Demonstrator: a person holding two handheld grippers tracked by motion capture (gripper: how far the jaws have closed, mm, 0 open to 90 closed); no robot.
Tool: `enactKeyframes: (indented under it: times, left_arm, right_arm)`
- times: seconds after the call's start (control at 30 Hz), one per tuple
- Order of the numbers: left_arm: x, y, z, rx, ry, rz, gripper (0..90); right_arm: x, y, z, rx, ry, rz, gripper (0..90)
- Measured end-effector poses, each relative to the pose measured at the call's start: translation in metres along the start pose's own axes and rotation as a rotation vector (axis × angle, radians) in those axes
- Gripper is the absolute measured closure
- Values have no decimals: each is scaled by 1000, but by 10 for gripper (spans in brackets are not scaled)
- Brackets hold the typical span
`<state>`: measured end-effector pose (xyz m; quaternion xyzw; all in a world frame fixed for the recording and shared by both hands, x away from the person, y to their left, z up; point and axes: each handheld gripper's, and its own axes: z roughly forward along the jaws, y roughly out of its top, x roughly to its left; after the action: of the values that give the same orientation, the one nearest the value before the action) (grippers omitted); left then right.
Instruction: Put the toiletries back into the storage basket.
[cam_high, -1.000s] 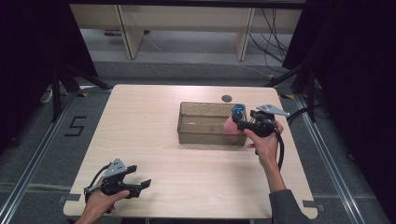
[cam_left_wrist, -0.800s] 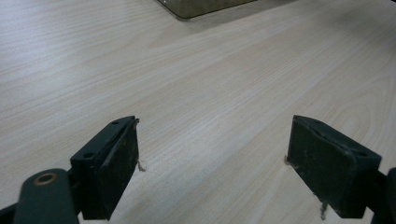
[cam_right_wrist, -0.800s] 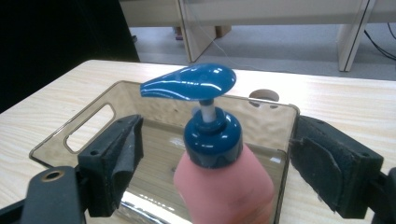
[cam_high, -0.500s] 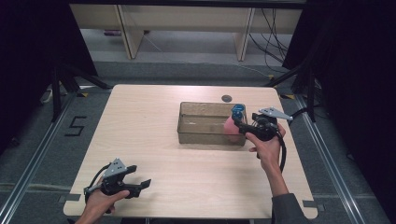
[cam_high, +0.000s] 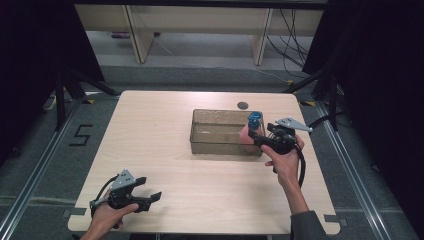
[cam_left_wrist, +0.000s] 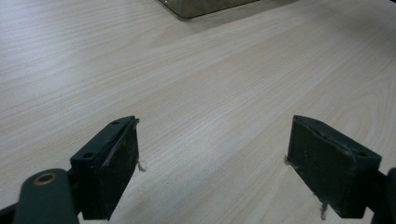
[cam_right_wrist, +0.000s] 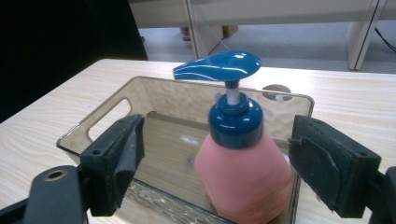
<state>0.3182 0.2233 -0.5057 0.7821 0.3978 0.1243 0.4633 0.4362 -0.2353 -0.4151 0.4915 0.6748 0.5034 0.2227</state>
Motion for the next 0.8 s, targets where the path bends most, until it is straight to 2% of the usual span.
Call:
enactKeyframes:
  times: [0.1,0.17,0.23,0.27,0.3,0.37,0.4,0.53,0.57,0.6,0.63,0.67,0.73,0.77,0.8]
  left_arm:
    - [-1,0,1,-14,-5,-14,159]
    - [1,0,0,-3,-5,0,159]
    - [0,0,0,-6,-5,-1,159]
    - [-1,0,0,-16,-8,-11,159]
    - [0,0,0,-7,-7,0,159]
    - [0,0,0,-11,-5,-8,159]
    - [0,0,0,-18,-5,-13,159]
    - [1,0,0,-10,-4,-8,157]
    - [1,0,0,-11,-6,-3,157]
    - [1,0,0,-8,-5,-5,157]
    - [1,0,0,-9,-4,-7,157]
    - [1,0,0,-9,-3,-8,157]
    - [1,0,0,-11,-1,-12,157]
    - [1,0,0,-12,-2,-13,157]
    - [1,0,0,-11,-1,-14,157]
  right_arm:
    - [3,-1,-3,-8,8,7,190]
    - [3,-1,-6,5,-1,-13,187]
    - [4,-3,-6,-8,18,6,186]
    - [5,-3,-7,-11,19,-5,185]
    - [7,-5,-8,-3,21,17,183]
    - [7,-6,-9,3,16,-11,181]
    - [8,-6,-9,-2,33,6,181]
    - [13,-7,-13,-7,36,1,180]
    - [13,-8,-14,-10,38,-15,180]
    - [18,-8,-15,-5,52,25,180]
    - [19,-9,-15,-15,59,18,180]
    - [19,-9,-15,-17,64,-14,180]
    - [25,-11,-16,-8,71,16,180]
    - [24,-11,-16,-13,74,-24,180]
    - [26,-12,-16,-15,72,-31,180]
